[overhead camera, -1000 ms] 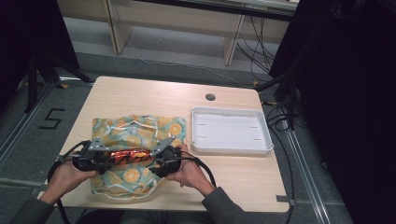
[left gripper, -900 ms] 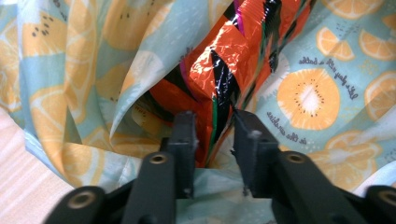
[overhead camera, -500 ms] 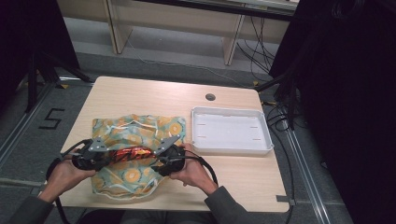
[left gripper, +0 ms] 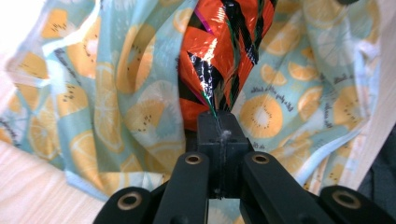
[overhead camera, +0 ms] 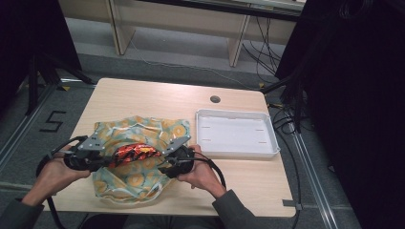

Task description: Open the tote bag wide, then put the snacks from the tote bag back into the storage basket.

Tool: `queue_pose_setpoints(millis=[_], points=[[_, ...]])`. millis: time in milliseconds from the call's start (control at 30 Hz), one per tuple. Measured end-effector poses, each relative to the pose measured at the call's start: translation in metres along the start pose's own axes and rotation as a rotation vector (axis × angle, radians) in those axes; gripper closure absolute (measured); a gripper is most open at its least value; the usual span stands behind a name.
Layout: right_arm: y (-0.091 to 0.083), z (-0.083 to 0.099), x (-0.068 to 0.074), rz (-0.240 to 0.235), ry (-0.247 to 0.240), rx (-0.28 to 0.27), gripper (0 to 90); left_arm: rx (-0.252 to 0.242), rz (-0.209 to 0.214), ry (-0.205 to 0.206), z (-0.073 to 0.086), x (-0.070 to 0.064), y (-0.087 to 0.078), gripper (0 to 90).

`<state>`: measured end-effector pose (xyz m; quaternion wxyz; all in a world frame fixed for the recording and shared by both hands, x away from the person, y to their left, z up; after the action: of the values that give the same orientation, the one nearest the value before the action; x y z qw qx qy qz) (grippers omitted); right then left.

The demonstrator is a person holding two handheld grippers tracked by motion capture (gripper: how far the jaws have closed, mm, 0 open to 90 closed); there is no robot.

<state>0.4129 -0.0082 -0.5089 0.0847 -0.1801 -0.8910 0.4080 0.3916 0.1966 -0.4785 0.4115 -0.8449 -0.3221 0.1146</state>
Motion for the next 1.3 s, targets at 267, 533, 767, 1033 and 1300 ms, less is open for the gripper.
queue_pose_setpoints(millis=[267,533,767,1033,1300], points=[[-0.003,-0.007,0.000,-0.003,-0.012,-0.038,52.3,-0.050,0.035,-0.007,-0.013,-0.007,-0.023,89.7],[-0.013,-0.012,-0.001,-0.008,0.020,-0.083,51.1,-0.077,0.064,-0.011,-0.019,-0.004,-0.035,89.7],[-0.020,-0.020,-0.007,0.008,0.030,-0.136,50.2,-0.100,0.086,-0.023,-0.018,-0.005,-0.043,89.7],[-0.016,-0.037,0.003,-0.032,-0.031,-0.196,52.2,-0.124,0.095,-0.035,-0.020,-0.005,-0.049,89.7],[-0.019,-0.050,0.012,-0.042,-0.059,-0.258,66.6,-0.141,0.113,-0.052,-0.021,-0.004,-0.051,89.7]])
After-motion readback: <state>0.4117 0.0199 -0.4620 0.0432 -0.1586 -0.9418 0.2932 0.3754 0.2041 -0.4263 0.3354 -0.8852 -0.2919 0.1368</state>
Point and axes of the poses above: each handheld gripper's, and its own axes: y roughly forward along the jaws, z roughly out of its underside, x roughly to its left, the point moved 9 cm from there along y, roughly forward along the jaws
